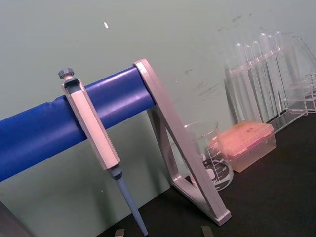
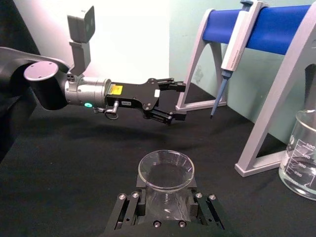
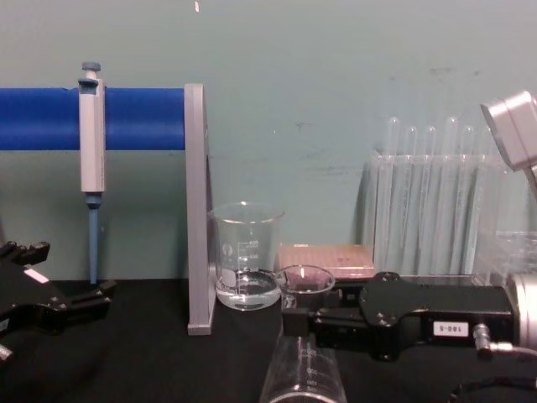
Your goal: Grasp the erlenmeyer flask with one hand, shake it three times, then place it back.
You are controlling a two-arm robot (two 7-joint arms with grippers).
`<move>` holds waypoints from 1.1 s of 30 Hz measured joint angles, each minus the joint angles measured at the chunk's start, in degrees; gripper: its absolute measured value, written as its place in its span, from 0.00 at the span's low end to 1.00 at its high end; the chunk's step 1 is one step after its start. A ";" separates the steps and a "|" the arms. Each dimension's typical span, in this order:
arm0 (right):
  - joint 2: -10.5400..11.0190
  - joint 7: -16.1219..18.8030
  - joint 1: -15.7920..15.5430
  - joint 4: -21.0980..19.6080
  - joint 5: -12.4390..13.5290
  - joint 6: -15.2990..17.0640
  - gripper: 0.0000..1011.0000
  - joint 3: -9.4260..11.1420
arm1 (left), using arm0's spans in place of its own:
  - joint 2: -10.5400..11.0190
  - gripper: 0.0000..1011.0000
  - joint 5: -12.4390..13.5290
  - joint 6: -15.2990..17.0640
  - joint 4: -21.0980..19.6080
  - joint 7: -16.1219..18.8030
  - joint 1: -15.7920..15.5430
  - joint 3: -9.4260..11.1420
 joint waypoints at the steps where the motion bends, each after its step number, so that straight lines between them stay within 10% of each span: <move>1: -0.01 -0.36 -0.25 -0.20 0.02 -0.13 0.44 0.16 | 0.00 0.99 0.00 0.00 0.00 0.00 0.00 0.00; 13: 1.25 -6.79 -2.81 -7.84 0.59 0.83 0.44 2.95 | 0.00 0.99 0.00 0.00 0.00 0.00 0.00 0.00; 33: 5.55 -30.51 -16.69 -33.82 -2.74 7.17 0.44 12.93 | 0.00 0.99 0.00 0.00 0.00 0.00 0.00 0.00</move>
